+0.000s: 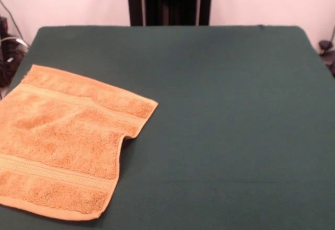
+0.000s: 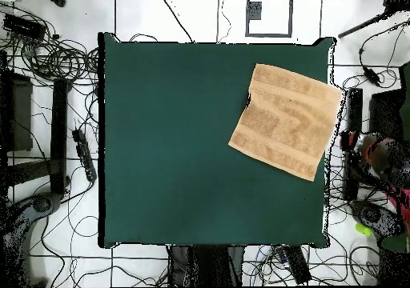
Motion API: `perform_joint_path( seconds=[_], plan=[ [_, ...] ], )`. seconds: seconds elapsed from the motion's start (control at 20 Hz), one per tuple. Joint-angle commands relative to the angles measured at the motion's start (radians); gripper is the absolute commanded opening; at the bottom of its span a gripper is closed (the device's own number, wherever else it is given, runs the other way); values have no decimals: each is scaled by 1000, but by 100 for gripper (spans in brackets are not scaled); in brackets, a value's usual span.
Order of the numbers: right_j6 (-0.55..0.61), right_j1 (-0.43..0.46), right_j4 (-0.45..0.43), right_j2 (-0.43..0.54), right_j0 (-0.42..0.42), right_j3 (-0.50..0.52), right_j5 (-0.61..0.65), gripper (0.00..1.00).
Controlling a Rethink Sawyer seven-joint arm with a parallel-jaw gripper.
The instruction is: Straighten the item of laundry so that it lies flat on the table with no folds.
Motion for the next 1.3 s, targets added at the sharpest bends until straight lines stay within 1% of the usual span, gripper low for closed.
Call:
perform_joint_path(
  seconds=[0.05,0.4,0.5,0.7,0.85,1.0,1.15,1.3],
  plan=[
    [237,58,-18,20,136,121,-48,100],
    [338,95,32,-44,216,110,-119,100],
    [383,102,54,-74,256,110,-151,100],
    [459,128,123,-179,367,80,-148,100],
    [488,144,179,-225,423,73,-151,100],
    [489,149,215,-225,436,82,-170,100],
    [494,146,230,-197,424,108,-212,100],
    [526,149,248,-211,452,105,-214,100]
  ],
)
